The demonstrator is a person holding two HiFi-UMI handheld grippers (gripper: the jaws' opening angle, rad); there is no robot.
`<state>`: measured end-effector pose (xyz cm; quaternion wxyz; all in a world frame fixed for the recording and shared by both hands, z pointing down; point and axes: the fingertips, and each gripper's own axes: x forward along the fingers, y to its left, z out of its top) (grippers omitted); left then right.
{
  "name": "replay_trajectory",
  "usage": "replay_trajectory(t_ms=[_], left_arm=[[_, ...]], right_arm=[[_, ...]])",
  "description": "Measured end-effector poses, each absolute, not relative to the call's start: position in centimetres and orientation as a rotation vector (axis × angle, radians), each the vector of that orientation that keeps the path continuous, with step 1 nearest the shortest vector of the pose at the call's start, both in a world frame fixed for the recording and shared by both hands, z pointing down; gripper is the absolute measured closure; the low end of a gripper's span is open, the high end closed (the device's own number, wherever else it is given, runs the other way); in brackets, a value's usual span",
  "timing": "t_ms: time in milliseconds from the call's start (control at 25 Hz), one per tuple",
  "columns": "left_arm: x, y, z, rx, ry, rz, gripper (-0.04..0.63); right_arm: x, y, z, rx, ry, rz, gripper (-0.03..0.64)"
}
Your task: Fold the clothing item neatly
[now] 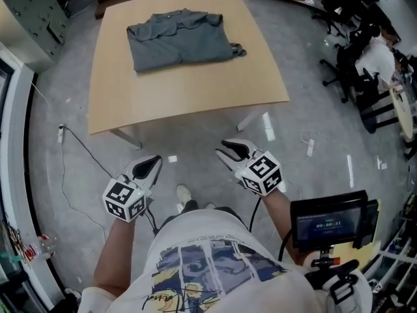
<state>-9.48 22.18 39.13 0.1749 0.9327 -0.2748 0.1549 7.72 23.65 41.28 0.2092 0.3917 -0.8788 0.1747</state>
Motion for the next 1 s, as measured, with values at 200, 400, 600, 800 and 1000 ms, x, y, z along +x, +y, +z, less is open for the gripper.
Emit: replay_trajectory(t_ms=[200, 400, 600, 800, 1000], left_arm=[[-7.6, 26.6, 38.3, 2.612, -0.762, 0.432, 0.588], [-6.1, 30.4, 37.9, 2.625, -0.744, 0.468, 0.588], [-4.9, 32.2, 38.6, 2.625, -0.721, 0.485, 0.588], [-4.0, 33.2, 39.9, 2.632, -0.704, 0.524, 0.588], [-2.4, 34.9, 39.7, 2.651, -0.692, 0.543, 0.588]], right_arm=[[8.3, 28.4, 40.1, 1.039, -2.437, 0.376, 0.555], [9.0, 33.0, 39.6, 1.021, -2.463, 0.371, 0.606], [9.7, 35.3, 40.4, 1.009, -2.443, 0.347, 0.614], [10.1, 36.6, 41.2, 1.009, -2.434, 0.358, 0.614], [11.8, 38.7, 41.0, 1.024, -2.441, 0.347, 0.614]])
